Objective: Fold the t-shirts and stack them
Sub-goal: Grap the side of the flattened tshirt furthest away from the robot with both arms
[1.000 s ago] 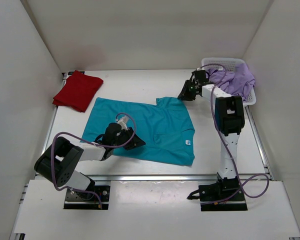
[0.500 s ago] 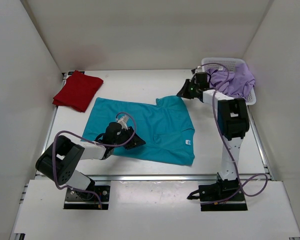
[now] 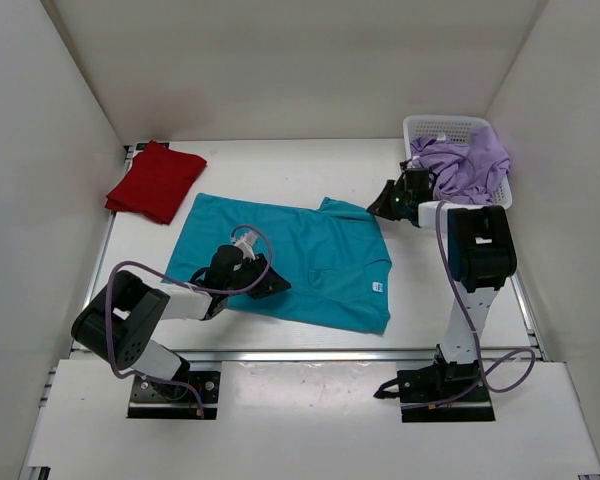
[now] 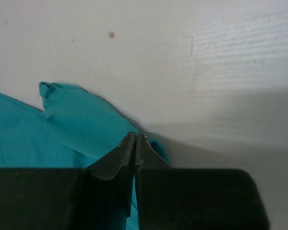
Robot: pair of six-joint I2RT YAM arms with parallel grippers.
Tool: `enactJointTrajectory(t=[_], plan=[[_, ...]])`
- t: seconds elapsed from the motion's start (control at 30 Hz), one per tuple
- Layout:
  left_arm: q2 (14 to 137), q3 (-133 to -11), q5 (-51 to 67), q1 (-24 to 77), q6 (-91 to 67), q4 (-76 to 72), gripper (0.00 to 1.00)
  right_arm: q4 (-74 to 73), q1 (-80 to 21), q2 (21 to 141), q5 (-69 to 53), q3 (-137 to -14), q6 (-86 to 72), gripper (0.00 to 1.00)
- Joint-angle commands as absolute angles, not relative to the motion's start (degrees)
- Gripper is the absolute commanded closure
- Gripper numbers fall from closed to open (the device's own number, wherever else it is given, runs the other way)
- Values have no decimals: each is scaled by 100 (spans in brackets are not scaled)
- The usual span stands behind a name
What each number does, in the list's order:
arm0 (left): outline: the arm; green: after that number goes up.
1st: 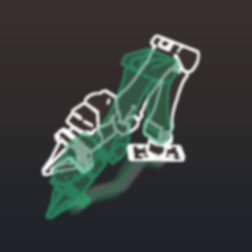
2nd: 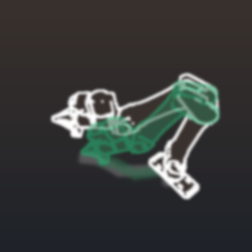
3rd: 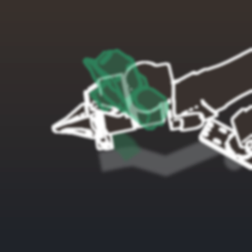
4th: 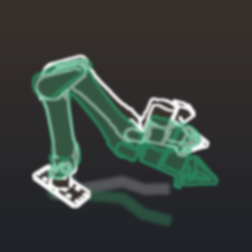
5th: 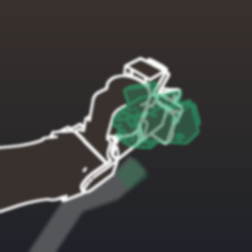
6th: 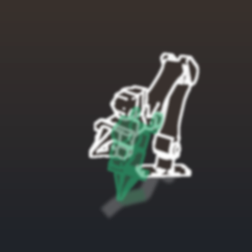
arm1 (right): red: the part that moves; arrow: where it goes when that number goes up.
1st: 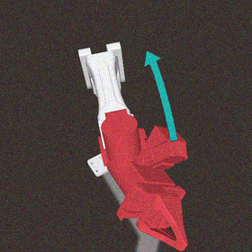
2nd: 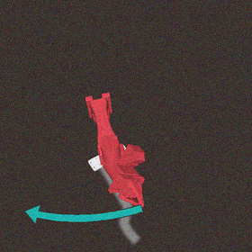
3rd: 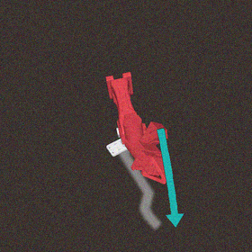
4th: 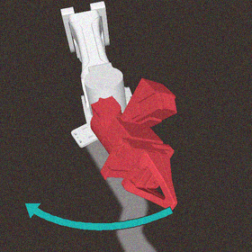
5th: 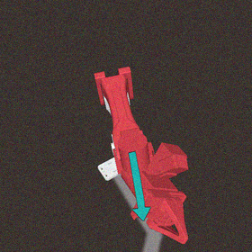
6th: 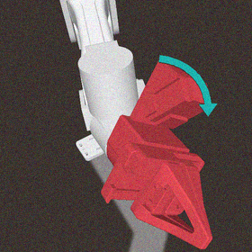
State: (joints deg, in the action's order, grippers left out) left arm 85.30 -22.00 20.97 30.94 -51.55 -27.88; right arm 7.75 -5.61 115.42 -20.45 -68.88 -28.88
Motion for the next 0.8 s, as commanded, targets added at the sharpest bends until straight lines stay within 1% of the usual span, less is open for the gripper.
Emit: enactJointTrajectory(t=[0.0, 0.13, 0.23, 0.3, 0.47, 0.57, 0.67, 0.7, 0.77], plan=[[8411, -2092, 2092, 3155, -5168, -2953, 66, 896, -650, 11241, -2188, -6663, -2883, 100], [8332, -2022, 2074, 3164, -5159, -2953, 67, 826, -843, 10995, -2391, -6469, -2725, 100], [8253, -1943, 2100, 3147, -5168, -2936, 67, 634, -1089, 10898, -2128, -6302, -2453, 100], [8209, -1881, 2092, 3129, -5168, -2935, 66, 458, -1256, 10846, -1768, -6206, -2408, 98], [8060, -1758, 2056, 3182, -5142, -2830, 66, 869, -1678, 10486, -1100, -6073, -2057, 96], [8068, -1749, 2074, 3164, -5168, -2918, 66, 853, -1933, 10301, -459, -6520, -1724, 96], [7955, -1767, 2048, 3085, -5159, -2857, 66, 598, -2056, 10344, 191, -7293, -1284, 95], [7902, -1801, 2030, 3059, -5168, -2839, 67, 528, -2126, 10319, 315, -7452, -1109, 95], [7823, -1854, 2039, 3015, -5159, -2795, 66, 833, -2372, 10065, 710, -7306, -601, 94]])
